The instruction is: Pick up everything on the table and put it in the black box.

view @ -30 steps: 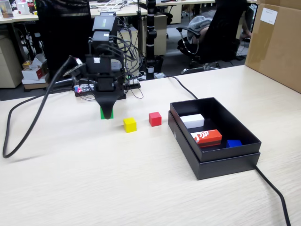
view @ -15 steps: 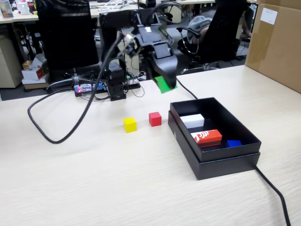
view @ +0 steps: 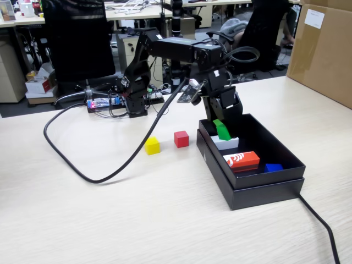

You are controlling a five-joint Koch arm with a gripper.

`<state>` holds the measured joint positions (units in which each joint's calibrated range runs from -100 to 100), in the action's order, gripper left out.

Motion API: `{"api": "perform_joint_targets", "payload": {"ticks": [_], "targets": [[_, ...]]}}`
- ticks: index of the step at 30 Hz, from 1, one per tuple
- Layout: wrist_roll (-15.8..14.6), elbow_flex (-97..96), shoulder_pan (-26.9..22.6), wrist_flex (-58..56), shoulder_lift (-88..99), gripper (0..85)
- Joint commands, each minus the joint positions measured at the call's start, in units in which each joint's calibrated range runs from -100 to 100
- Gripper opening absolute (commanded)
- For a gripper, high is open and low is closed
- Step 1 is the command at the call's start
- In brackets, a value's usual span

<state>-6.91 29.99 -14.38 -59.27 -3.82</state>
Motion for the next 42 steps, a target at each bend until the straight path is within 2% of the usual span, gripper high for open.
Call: {"api": "perform_joint_targets", "payload": {"ticks": [1,3,5,6,10,23,25,27,33,42], "targets": [[0.2,2.1,-0.5,-0.6,1.2,19.9],[0.3,-0.4,-0.5,-0.6,0.7,22.1],[0.3,-3.0,-0.3,-0.6,0.4,30.5],[0.3,-3.6,-0.3,-0.6,0.4,31.6],[0.3,-4.0,0.0,-0.6,1.6,31.6],[1.0,-7.8,1.7,-2.5,33.9,32.7],[2.1,-13.4,2.8,-2.5,40.7,40.0],[2.9,-21.9,4.7,-2.3,48.3,42.8],[4.7,-39.2,8.5,-0.9,59.1,46.7],[7.2,-56.6,12.4,3.2,64.7,48.8]]}}
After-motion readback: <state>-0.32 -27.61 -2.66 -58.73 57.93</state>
